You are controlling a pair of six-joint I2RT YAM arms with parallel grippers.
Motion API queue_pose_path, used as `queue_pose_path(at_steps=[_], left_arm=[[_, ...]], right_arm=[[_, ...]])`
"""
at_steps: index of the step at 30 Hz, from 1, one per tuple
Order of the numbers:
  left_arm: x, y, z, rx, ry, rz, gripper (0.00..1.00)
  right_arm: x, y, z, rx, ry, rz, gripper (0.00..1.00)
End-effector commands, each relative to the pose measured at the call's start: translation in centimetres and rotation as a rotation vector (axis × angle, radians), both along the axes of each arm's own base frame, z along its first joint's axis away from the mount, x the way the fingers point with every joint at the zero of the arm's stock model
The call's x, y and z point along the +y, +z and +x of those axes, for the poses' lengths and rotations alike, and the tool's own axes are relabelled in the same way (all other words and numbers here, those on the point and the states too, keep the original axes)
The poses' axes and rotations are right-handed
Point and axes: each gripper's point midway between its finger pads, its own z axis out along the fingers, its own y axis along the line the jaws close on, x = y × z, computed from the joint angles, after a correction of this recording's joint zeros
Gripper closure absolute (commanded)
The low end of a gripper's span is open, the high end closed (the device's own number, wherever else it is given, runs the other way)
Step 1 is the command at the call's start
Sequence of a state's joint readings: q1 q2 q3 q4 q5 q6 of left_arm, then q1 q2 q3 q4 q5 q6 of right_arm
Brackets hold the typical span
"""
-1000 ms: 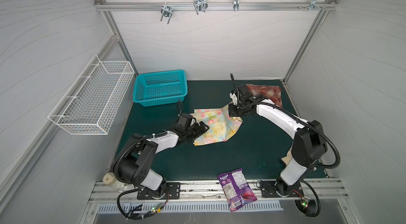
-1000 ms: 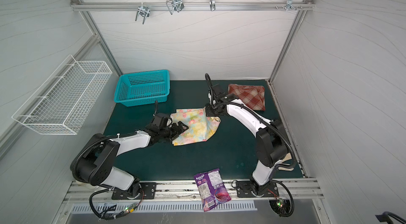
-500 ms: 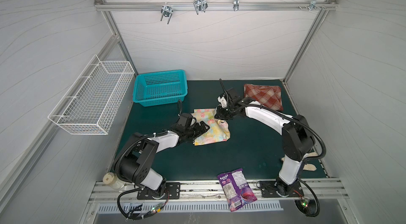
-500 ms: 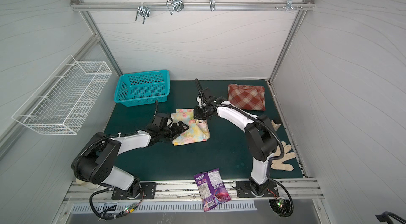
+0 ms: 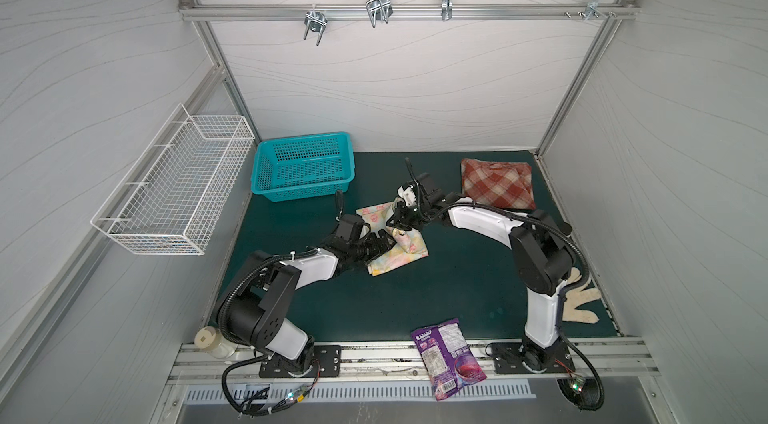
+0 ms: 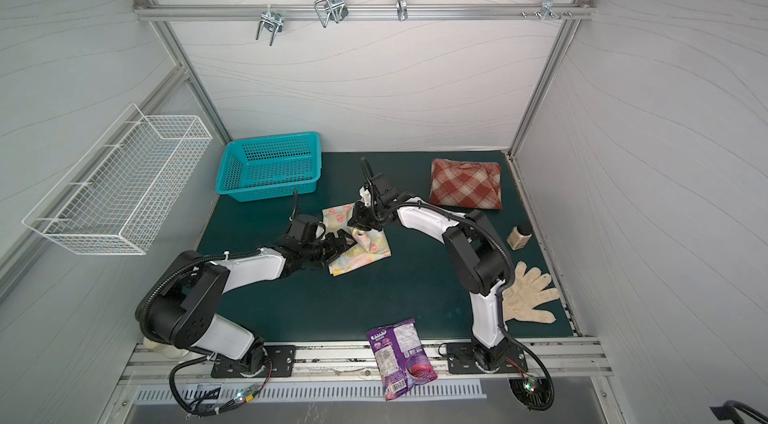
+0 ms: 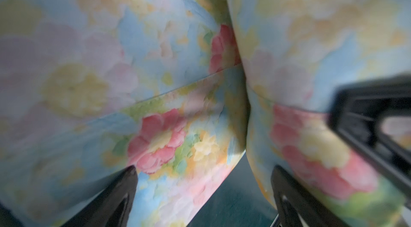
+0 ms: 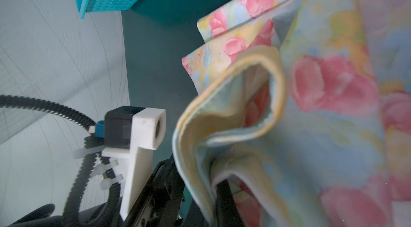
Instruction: Fold and stack the skirts
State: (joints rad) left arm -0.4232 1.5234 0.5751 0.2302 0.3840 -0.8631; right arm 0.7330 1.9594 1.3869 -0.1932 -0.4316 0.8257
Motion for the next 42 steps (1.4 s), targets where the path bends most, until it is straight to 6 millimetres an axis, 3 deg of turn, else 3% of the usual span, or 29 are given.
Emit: queue_pose_path(at_steps=[1, 18, 26, 28, 32, 37, 38, 42], left_arm=[[1.5, -3.6, -2.0, 0.111, 0.006, 0.078, 0.05], [1.4, -2.0, -2.3, 0.067, -0.010, 0.061, 0.05], [1.6, -1.8, -2.6, 0.060, -0.009, 0.057, 0.05], [1.6, -1.6, -2.6, 0.053, -0.008, 0.056, 0.05], [1.9, -0.7, -2.7, 0.035, -0.006, 0.062, 0.05], [2.1, 1.5, -2.9, -0.002, -0.002, 0.058, 0.05], [2.2, 2.1, -3.0, -0.010, -0.001, 0.058, 0.05], [2.9, 5.1, -3.3, -0.066, 0.008, 0.069, 0.05]], right_arm=[[1.4, -1.3, -1.0, 0.067, 0.013, 0.054, 1.00], [4.1, -6.9, -2.3, 0.201, 0.017, 0.104, 1.00], [4.7, -8.0, -2.5, 0.231, 0.005, 0.145, 0.84], [4.7, -7.6, -2.4, 0.217, 0.009, 0.154, 0.77], [4.9, -5.7, -2.1, 0.183, 0.028, 0.170, 0.49], [5.7, -1.3, -1.5, 0.119, 0.056, 0.206, 0.30], [5.8, -0.5, -1.4, 0.105, 0.061, 0.210, 0.02], [5.8, 2.8, -0.6, 0.058, 0.077, 0.241, 0.01]])
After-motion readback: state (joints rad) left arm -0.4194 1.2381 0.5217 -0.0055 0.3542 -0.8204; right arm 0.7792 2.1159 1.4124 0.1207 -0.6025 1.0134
